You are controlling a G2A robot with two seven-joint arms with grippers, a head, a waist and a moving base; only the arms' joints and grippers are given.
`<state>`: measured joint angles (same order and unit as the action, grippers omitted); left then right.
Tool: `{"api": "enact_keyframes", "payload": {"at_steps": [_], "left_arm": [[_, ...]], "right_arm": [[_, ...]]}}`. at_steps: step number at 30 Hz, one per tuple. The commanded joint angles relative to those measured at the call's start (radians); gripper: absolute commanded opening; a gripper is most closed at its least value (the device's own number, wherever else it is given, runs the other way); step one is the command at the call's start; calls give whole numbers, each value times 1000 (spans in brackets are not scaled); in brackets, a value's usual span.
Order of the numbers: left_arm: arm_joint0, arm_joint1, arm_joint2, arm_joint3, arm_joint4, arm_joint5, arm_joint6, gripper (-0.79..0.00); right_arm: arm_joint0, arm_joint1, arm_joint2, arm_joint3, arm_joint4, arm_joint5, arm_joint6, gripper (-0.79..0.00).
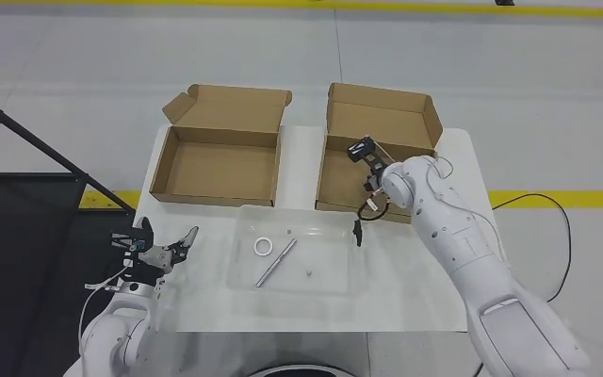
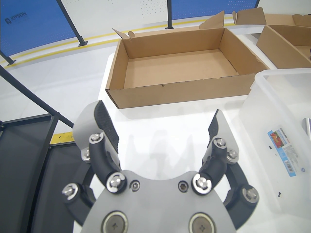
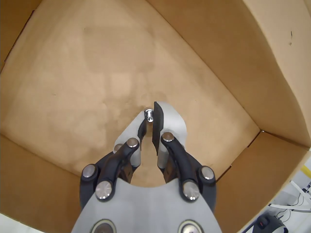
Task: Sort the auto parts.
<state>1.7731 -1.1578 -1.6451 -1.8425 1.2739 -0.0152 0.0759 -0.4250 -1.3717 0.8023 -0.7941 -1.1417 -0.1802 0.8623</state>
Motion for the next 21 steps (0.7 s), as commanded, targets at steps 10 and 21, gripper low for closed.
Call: {"api": "enact_keyframes", "payload": {"at_steps": [10,21], "left_arm": [[0,0,0,0,0,0,0,0],[0,0,0,0,0,0,0,0]], "right_arm": [[-23,22,53,-207,-44,-41,22,-114],[-337,117,241,-892,-20,-315,139,0]]}}
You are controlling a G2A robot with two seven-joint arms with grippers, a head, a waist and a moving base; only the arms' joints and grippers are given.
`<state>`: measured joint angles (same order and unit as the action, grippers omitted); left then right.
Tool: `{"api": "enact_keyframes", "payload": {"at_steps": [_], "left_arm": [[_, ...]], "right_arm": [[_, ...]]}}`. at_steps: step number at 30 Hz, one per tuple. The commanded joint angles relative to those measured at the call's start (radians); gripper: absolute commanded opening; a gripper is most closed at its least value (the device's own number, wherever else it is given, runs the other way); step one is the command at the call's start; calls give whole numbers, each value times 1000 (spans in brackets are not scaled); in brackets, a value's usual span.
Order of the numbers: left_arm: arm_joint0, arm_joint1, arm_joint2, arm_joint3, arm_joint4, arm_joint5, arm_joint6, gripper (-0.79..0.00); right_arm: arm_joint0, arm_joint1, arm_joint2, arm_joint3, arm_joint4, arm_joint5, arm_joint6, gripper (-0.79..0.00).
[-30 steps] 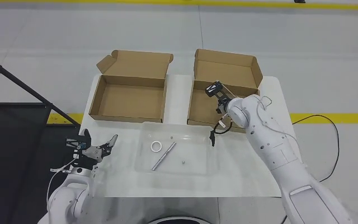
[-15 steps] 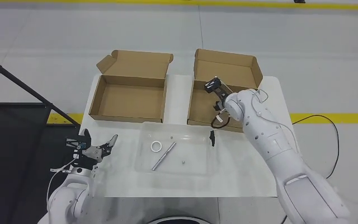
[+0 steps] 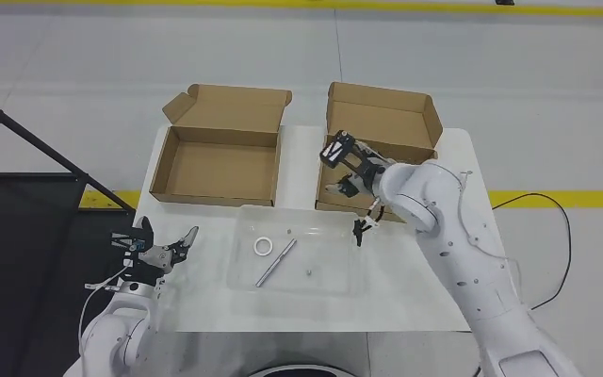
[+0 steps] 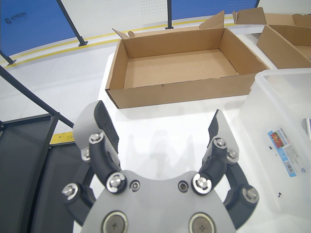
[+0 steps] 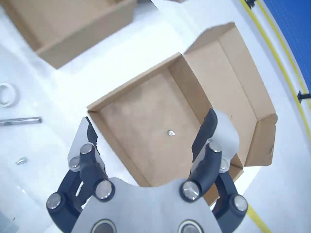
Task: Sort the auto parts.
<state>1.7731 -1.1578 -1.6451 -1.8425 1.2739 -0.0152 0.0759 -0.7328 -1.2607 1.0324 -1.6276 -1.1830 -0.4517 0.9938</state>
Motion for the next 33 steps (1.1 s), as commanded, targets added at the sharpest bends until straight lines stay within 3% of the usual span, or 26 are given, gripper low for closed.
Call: {"api": "enact_keyframes", "payload": {"at_steps": [1,4,19,24,33], "left_arm": [[0,0,0,0,0,0,0,0],[0,0,0,0,0,0,0,0],[0,0,0,0,0,0,0,0],[0,0,0,0,0,0,0,0],[0,0,0,0,0,0,0,0]], "right_arm": [[-52,10,14,-93,57,-90,12,0],[-89,20,39,-147,140,-166,37,0],[-92,21,38,-149,138,-166,32,0],[-123,24,-4,-224,119,-209,11,0],[-112,20,-140,-237,141,-263,112,0]]}}
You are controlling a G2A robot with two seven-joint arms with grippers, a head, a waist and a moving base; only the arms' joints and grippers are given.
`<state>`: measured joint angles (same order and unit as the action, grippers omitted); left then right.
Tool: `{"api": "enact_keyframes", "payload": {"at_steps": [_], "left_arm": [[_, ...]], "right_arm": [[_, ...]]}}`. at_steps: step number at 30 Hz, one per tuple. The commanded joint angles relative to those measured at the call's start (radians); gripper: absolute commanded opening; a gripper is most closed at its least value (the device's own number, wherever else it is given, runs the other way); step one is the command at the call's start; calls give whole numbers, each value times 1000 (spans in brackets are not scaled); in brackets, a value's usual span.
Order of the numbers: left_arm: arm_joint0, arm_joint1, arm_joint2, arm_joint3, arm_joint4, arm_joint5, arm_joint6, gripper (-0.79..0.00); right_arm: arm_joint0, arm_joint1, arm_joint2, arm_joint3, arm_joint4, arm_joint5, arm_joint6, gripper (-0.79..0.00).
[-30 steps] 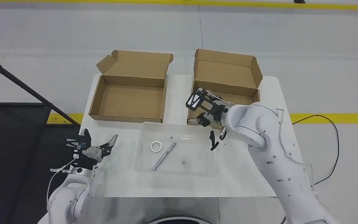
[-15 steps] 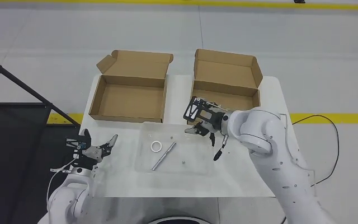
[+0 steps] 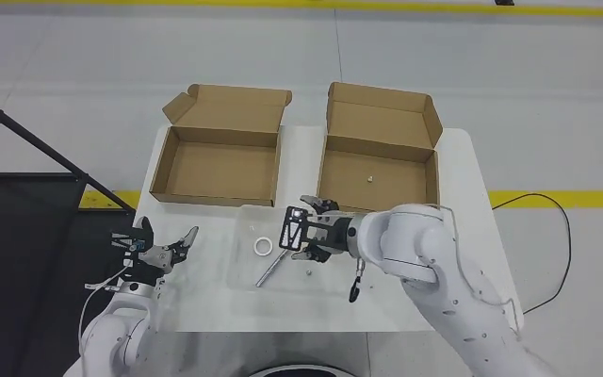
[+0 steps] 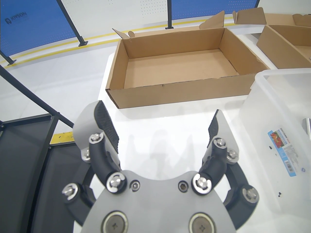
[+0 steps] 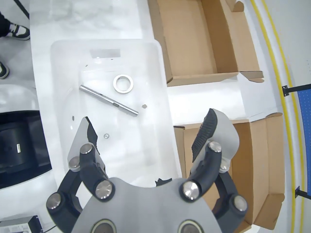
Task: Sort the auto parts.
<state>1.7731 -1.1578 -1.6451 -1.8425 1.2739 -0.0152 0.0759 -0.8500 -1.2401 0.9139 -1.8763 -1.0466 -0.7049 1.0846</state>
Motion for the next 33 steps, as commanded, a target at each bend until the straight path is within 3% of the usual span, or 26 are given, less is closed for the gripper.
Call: {"api": "enact_keyframes", "payload": {"at_steps": [1,4,5,7,8,9,13,29,33], "left_arm": [[0,0,0,0,0,0,0,0],[0,0,0,0,0,0,0,0],[0,0,0,0,0,0,0,0],[0,0,0,0,0,0,0,0],[0,0,0,0,0,0,0,0],[0,0,0,0,0,0,0,0],[0,0,0,0,0,0,0,0],[0,0,0,0,0,0,0,0],[0,0,0,0,0,0,0,0]], "right_arm": [[12,-1,-41,26,-3,5,36,0],[31,-1,-94,75,8,35,66,-145],[35,-1,-101,95,12,46,77,-231],[37,0,-107,114,24,61,87,-299],[36,0,-107,123,33,60,86,-397],[33,1,-110,132,35,61,92,-416],[41,7,-162,156,47,71,102,-348],[68,31,-236,241,128,94,124,-456],[61,31,-238,260,125,115,114,-523]]}}
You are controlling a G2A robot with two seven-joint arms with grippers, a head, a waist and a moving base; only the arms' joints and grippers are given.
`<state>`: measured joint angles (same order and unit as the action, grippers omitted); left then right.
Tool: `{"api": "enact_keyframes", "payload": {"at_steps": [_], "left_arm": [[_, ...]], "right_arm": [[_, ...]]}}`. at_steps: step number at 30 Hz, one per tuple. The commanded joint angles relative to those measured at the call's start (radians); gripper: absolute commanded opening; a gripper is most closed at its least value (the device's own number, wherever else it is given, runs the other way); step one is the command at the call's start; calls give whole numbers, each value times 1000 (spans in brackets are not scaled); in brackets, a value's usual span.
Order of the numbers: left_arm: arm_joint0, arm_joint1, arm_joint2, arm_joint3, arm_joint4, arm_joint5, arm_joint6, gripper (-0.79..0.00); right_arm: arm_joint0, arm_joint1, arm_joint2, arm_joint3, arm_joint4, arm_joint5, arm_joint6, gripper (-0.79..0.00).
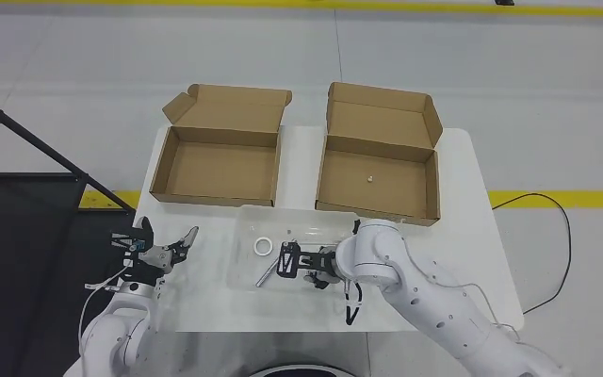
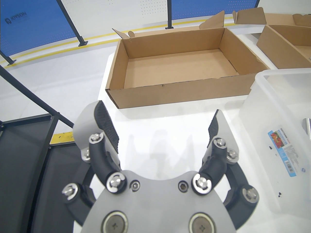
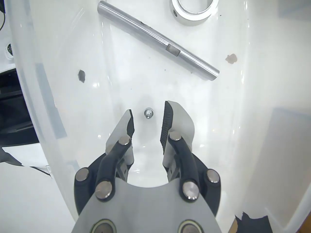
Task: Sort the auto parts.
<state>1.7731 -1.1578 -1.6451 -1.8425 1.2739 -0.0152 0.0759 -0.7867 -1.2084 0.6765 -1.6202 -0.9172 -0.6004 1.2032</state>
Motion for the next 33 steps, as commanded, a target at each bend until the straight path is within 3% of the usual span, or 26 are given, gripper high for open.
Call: {"api": "enact_keyframes", "payload": {"at_steps": [1,4,5,9,17,27,31,33], "left_arm": [[0,0,0,0,0,0,0,0],[0,0,0,0,0,0,0,0],[0,0,0,0,0,0,0,0],[0,0,0,0,0,0,0,0],[0,0,0,0,0,0,0,0],[0,0,0,0,0,0,0,0],[0,0,0,0,0,0,0,0],[0,0,0,0,0,0,0,0]], "right_arm": [[-3,-1,-3,7,-10,12,-13,-554],[-9,-1,-5,15,-27,21,-38,-613],[-10,-1,-7,17,-32,22,-43,-671],[-10,-2,-10,26,-37,26,-57,-779],[3,11,65,-27,-42,31,-109,-785],[-37,71,377,-95,-14,-25,-318,-785],[-54,85,459,-102,-43,24,-351,-785],[-46,87,463,-91,-99,85,-295,-785]]}}
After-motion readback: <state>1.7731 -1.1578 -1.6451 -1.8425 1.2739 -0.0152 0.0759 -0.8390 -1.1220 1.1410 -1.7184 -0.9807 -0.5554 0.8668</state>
